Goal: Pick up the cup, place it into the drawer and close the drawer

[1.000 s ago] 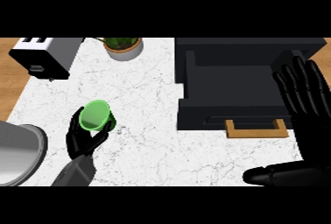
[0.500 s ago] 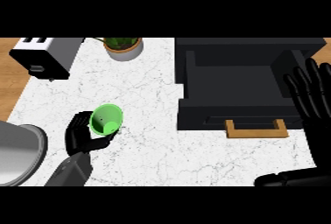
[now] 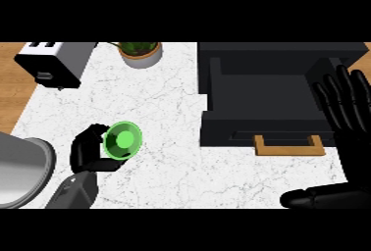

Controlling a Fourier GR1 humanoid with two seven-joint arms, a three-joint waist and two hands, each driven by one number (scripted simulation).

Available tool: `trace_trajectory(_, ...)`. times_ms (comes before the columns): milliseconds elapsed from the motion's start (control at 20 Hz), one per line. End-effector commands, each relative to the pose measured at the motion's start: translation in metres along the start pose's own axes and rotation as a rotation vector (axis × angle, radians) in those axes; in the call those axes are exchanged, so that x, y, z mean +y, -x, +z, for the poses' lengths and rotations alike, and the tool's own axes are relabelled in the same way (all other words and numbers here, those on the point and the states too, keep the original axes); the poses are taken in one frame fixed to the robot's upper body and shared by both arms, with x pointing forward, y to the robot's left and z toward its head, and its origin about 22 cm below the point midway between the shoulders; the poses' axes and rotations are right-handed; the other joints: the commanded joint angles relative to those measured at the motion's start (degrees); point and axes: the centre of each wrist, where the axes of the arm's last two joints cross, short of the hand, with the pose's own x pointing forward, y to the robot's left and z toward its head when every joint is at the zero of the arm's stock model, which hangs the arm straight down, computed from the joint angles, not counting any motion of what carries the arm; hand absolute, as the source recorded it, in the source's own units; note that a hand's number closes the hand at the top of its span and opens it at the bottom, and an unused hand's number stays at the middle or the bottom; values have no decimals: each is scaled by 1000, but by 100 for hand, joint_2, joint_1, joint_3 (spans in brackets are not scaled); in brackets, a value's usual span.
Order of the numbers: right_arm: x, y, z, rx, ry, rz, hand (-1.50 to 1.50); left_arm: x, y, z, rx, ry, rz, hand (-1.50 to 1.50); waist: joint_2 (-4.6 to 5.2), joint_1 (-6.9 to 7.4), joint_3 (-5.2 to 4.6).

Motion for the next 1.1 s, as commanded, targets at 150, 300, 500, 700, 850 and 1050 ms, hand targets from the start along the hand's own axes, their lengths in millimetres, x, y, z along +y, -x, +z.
trace_trajectory(150, -4, -10, 7, -4, 17, 25, -150, -16, -35, -38, -117, 194, 78, 150, -31, 45, 6)
trace_trajectory(300, -18, -7, 3, 6, 28, 14, -150, -44, -50, -39, -96, 244, 81, 150, -28, 64, 8)
trace_trajectory(500, -14, 5, 2, 15, 14, 1, -150, -99, -71, -66, -122, 295, 135, 150, -9, 18, 5)
trace_trajectory(700, -7, 7, 10, 15, 19, 15, -150, -124, -121, -95, -120, 297, 184, 150, -13, 14, 4)
trace_trajectory(850, -8, -10, -12, 14, 0, 20, -150, -151, -126, -110, -118, 301, 145, 150, 8, -31, -2)
trace_trajectory(1050, -8, 6, 17, 9, 33, 20, -150, -181, -174, -114, -150, 326, 130, 150, -9, -32, 3)
